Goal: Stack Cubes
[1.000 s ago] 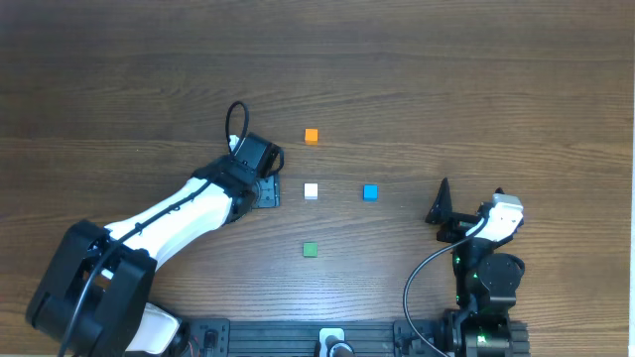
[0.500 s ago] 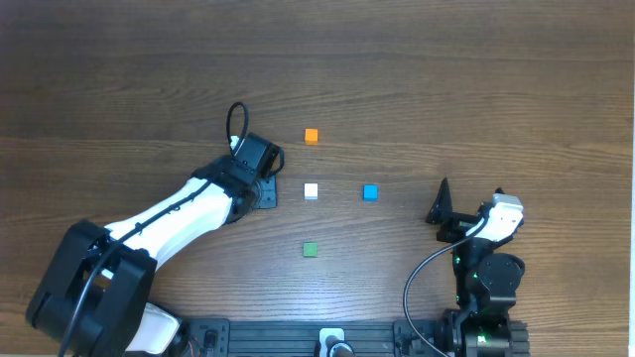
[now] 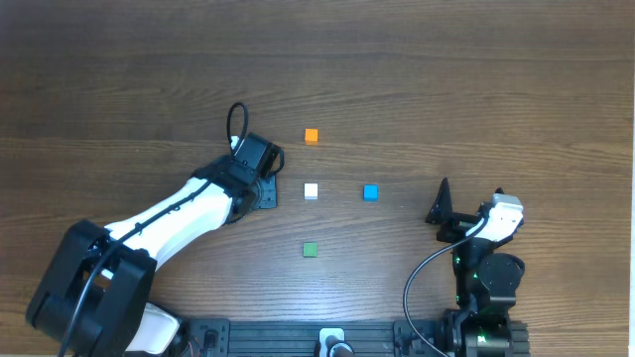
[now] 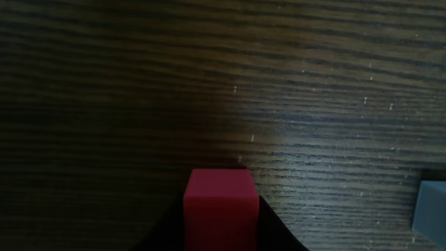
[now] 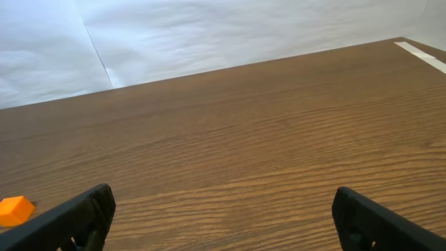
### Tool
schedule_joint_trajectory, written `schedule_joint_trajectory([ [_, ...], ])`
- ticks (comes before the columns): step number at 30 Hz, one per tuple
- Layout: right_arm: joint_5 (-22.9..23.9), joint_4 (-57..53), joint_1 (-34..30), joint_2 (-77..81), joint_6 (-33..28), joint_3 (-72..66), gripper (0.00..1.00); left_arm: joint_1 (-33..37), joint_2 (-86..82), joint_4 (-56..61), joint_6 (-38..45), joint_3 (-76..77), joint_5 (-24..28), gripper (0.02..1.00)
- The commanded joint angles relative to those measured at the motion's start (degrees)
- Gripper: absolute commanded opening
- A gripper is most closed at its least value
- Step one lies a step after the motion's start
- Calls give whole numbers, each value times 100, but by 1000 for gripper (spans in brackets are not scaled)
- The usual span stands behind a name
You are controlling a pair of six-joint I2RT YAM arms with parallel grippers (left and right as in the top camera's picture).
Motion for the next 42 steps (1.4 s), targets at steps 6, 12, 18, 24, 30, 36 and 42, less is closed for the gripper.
schedule_joint_trajectory([
  [6,-31,-9,0,-15,-2,-39,993,22,63,-205,-48,219,264,58],
  [12,-31,-9,0,-15,-2,-39,993,9,57,-1335,-44,1158,256,38],
  [18,-31,-7,0,-17,-2,-39,991,-229,59,-2437,-109,2557,-94,38],
  [24,-33,-9,0,-17,-2,-39,993,-632,111,-2782,-649,3377,-136,36],
  [30,-31,-9,0,-15,-2,-39,991,-1172,562,-2833,-1099,3510,-44,38],
  [36,-31,-9,0,-15,-2,-39,993,-1325,1025,-2953,-1311,3508,28,40],
  [42,-31,-7,0,-15,-2,-39,993,-1449,1403,-2953,-1550,3508,87,40],
])
